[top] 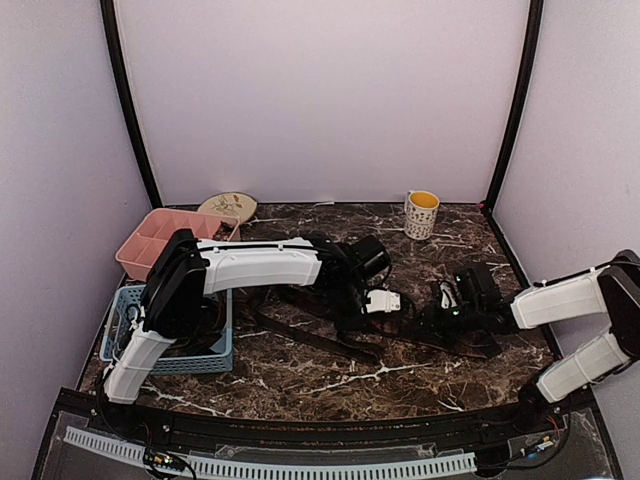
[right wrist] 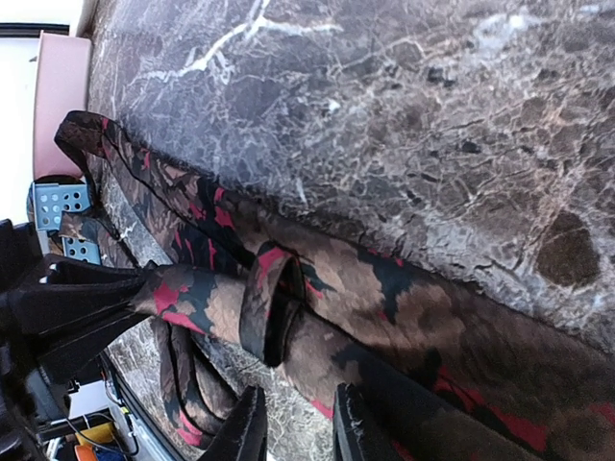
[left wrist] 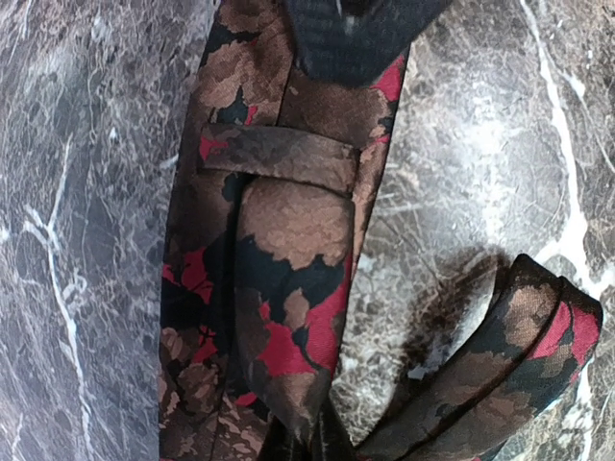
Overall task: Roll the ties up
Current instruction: Tie the tie at the center of the board.
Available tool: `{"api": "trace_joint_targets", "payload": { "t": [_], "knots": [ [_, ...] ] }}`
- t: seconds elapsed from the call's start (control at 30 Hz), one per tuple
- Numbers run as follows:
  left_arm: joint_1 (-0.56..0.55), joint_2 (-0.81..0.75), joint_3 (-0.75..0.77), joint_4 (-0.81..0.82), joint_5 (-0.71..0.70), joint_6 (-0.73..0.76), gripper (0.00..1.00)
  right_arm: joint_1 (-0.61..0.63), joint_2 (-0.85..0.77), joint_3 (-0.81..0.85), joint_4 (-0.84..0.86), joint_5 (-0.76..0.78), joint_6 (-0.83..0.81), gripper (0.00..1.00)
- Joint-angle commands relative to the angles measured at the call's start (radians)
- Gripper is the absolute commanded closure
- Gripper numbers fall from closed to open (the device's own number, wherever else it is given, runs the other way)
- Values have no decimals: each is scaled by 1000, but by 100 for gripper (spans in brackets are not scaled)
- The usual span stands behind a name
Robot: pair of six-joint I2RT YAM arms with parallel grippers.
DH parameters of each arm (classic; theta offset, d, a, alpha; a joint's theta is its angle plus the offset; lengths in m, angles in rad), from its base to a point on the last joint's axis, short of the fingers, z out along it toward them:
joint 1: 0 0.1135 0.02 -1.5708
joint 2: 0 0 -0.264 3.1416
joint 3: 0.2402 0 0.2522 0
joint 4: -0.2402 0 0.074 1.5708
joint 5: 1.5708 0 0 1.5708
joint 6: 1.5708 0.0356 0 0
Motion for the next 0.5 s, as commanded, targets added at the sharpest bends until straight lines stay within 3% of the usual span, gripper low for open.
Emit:
{"api": "trace_joint_targets", "payload": {
  "t": [0.0, 0.47],
  "knots": [
    [3, -50, -16, 48, 57, 30, 100, -1, 50, -23, 66, -16, 2, 76],
    [9, -14, -21, 111, 124, 49, 100, -16, 90, -50, 131, -72, 30, 70]
  ]
}}
